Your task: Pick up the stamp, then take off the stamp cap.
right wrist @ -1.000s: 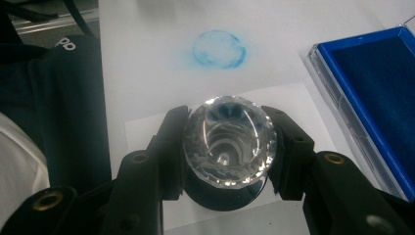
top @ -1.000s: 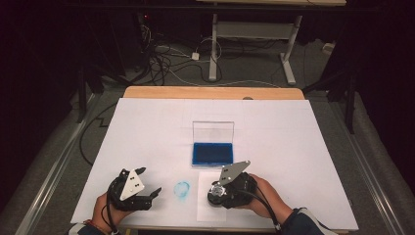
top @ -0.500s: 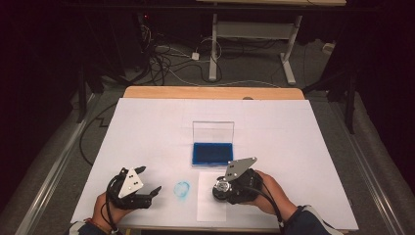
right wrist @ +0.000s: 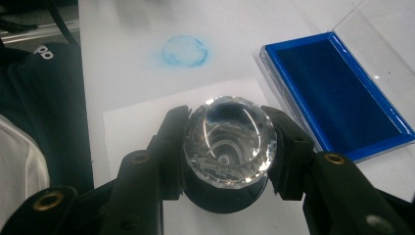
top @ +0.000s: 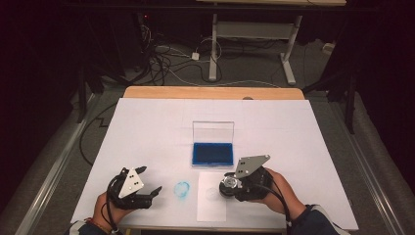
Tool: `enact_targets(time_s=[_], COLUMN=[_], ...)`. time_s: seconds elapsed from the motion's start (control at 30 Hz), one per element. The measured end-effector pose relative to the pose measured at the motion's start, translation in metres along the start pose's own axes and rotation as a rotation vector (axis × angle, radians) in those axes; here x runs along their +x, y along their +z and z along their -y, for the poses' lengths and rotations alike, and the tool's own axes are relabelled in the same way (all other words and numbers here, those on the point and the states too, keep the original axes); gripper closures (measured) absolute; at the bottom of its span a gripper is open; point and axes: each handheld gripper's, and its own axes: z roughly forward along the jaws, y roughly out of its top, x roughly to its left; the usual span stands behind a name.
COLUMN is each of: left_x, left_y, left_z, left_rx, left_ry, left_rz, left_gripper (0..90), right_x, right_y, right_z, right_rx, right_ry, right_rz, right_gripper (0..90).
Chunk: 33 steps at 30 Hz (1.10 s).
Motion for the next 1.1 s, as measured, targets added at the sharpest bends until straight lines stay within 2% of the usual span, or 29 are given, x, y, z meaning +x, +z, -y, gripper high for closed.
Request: enact_targets(time_s=[0.27,0.33,0.5,0.63,0.83,0.87,0.9,0.93,0.97,1.03,1.07,1.1], left_x=[-0.001,-0.001,-0.001,-0.002,-0.001,-0.001,-0.001,-0.001,-0.003,-0.003,-0.003,-0.003], left_y=[0.001,0.000,-0.001,0.000,0.001,0.001,0.002,0.002,0.001,0.000,0.000,0.000], left_z=[0.000,0.000,0.001,0.001,0.000,-0.001,0.000,0.000,0.001,0.001,0.001,0.000], left_rx=[0.003,-0.003,-0.002,-0.002,-0.007,-0.011,-0.002,-0.005,0.002,-0.003,-0.003,-0.008], left_ry=[-0.005,0.009,-0.003,0.015,-0.005,0.005,-0.003,0.011,0.001,0.010,-0.006,0.002], left_rz=[0.011,0.003,0.005,0.004,0.011,0.008,0.013,0.007,0.015,0.007,0.012,0.008], left_gripper=[17.1,17.1,17.1,17.1,17.1,17.1,17.1,17.1,17.1,17.1,17.1,17.1], right_x=[-0.002,-0.004,-0.007,-0.010,-0.017,-0.018,-0.018,-0.019,-0.020,-0.020,-0.021,-0.022], right_y=[-0.008,-0.010,-0.017,-0.023,-0.030,-0.032,-0.032,-0.033,-0.033,-0.035,-0.036,-0.037], right_z=[0.004,0.005,0.007,0.009,0.012,0.012,0.012,0.012,0.013,0.013,0.012,0.012], right_rx=[-0.018,-0.020,-0.033,-0.037,-0.049,-0.054,-0.052,-0.051,-0.050,-0.051,-0.054,-0.062], right_ry=[0.011,0.016,0.027,0.031,0.041,0.042,0.042,0.042,0.043,0.044,0.045,0.049], right_rz=[0.002,0.007,-0.006,0.011,0.029,0.036,0.041,0.044,0.046,0.057,0.060,0.065], right_gripper=[56.7,56.7,56.7,56.7,56.7,56.7,56.7,56.7,56.7,56.7,56.7,56.7])
